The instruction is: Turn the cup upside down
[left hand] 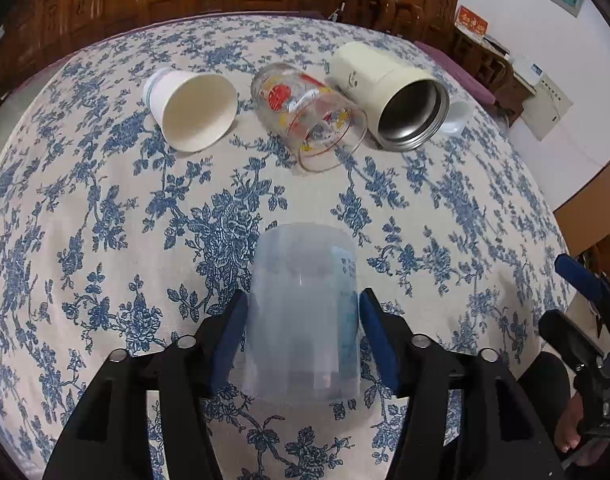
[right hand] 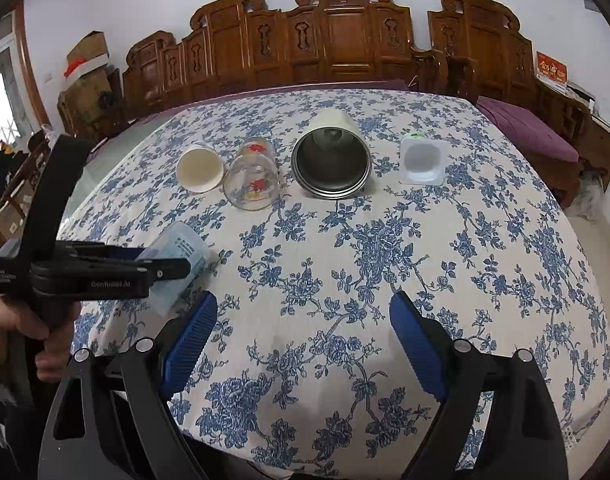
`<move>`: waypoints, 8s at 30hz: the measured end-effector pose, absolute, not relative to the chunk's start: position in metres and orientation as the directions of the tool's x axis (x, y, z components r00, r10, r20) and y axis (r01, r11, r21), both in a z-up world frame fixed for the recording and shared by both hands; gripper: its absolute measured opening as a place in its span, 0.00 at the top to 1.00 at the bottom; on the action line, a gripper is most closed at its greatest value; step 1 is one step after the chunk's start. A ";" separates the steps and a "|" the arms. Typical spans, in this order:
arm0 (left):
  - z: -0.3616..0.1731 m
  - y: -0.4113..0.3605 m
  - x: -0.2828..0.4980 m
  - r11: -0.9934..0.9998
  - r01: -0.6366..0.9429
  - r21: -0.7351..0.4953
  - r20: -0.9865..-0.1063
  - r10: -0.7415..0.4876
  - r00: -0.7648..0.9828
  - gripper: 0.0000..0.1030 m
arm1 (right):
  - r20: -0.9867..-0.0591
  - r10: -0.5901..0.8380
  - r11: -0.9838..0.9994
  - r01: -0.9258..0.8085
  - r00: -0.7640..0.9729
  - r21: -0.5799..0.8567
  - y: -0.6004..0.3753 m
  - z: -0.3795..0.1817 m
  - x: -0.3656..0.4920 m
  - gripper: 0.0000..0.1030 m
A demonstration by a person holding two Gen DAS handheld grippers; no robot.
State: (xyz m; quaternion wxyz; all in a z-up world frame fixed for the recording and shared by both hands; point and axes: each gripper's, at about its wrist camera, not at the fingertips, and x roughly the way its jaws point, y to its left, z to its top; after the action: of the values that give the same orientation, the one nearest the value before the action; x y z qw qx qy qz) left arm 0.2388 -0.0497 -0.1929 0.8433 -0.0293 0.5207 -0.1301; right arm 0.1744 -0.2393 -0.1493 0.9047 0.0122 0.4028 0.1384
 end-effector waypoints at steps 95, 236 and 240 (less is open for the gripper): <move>-0.104 0.099 0.153 0.999 0.036 -0.022 -0.712 -0.041 0.701 0.08 | -0.722 0.280 0.903 -0.429 0.632 -0.025 -0.096 -0.182 0.214 0.43; 0.016 -0.004 -0.014 1.000 0.003 -0.006 -0.415 -0.005 0.910 0.08 | -0.385 0.296 0.955 -0.278 0.874 0.105 -0.212 0.003 0.009 0.03; 0.018 -0.005 -0.014 1.000 0.002 -0.002 -0.417 -0.003 0.909 0.08 | -0.384 0.298 0.954 -0.278 0.874 0.109 -0.212 0.003 0.009 0.03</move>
State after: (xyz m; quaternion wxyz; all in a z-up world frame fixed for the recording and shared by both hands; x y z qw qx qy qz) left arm -0.0138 -0.0051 0.0176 0.9770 -0.0008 0.2132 -0.0013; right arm 0.0090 -0.2122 0.0034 0.9676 0.0254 0.2023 0.1487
